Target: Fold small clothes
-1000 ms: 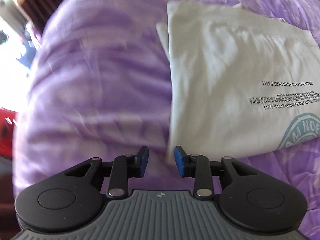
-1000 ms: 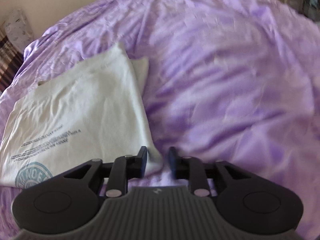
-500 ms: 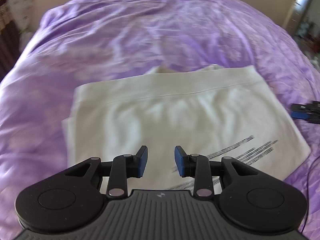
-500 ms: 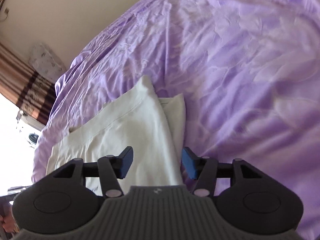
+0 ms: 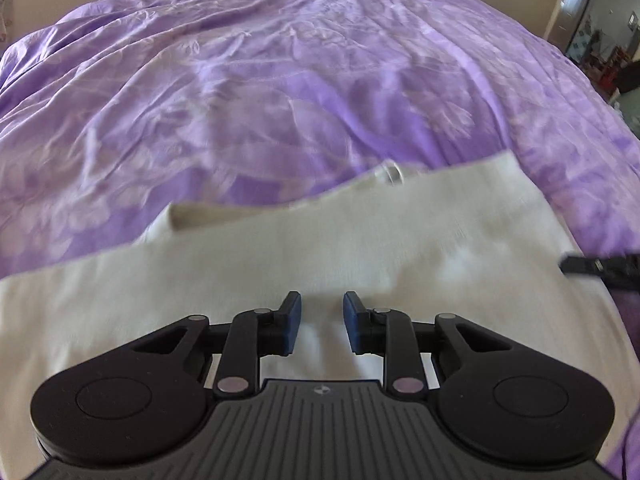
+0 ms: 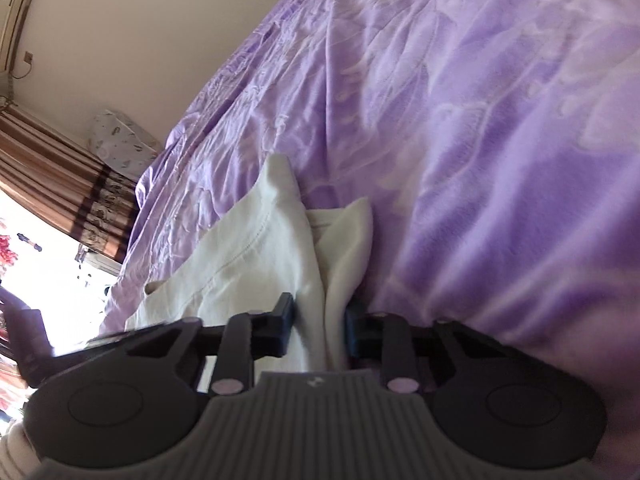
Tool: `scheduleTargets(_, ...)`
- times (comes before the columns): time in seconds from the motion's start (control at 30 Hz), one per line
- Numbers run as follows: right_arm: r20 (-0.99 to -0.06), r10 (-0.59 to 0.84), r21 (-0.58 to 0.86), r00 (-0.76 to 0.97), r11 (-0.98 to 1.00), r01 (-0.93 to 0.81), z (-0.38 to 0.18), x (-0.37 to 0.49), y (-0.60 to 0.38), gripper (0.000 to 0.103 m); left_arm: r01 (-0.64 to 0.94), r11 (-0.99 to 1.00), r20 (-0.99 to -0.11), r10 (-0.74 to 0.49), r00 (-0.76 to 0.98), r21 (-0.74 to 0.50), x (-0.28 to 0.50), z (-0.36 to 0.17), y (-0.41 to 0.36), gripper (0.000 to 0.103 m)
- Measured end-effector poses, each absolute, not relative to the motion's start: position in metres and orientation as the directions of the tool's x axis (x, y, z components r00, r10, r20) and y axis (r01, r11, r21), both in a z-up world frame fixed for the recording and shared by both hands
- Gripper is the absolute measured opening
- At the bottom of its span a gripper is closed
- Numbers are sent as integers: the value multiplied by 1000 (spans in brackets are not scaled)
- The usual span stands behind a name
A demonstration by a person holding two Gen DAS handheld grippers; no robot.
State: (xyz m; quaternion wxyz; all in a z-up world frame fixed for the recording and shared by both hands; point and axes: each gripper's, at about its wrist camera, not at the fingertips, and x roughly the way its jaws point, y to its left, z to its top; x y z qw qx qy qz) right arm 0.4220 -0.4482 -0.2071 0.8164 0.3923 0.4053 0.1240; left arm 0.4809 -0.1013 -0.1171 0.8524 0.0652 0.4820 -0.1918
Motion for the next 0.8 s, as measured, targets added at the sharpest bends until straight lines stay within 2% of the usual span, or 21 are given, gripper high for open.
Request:
scheduleTargets(0.03,-560,524,747,642,654,117,-209,423,-449,12,378,923,-842,-262,472,-75,487,-119,-104,30)
scheduleTargets(0.13,-539,528,762,656,638,112,-210,422,-453,8,350,934,-833,-254,491,-78,503,-125,-110,28)
scheduleTargets(0.27,-513,522,759,681,647,76,-200,416,-451,7,323,940,-807,-275,523,-111,504,-116,-105,28)
scheduleTargets(0.43,-471,511,758,720,651,34,-165,407,-440,6,360,929,-776,-291,559,-89,477,-75,-81,28)
scheduleTargets(0.57,-494,466,674,734,739,-16,-115,400,-407,6,354,935,-751,-253,610,-27,453,-36,-46,28)
scheduleTargets(0.8,-558,449,564,698,822,-78,-45,404,-314,6,250,968,-710,-174,682,3,407,4,34,28)
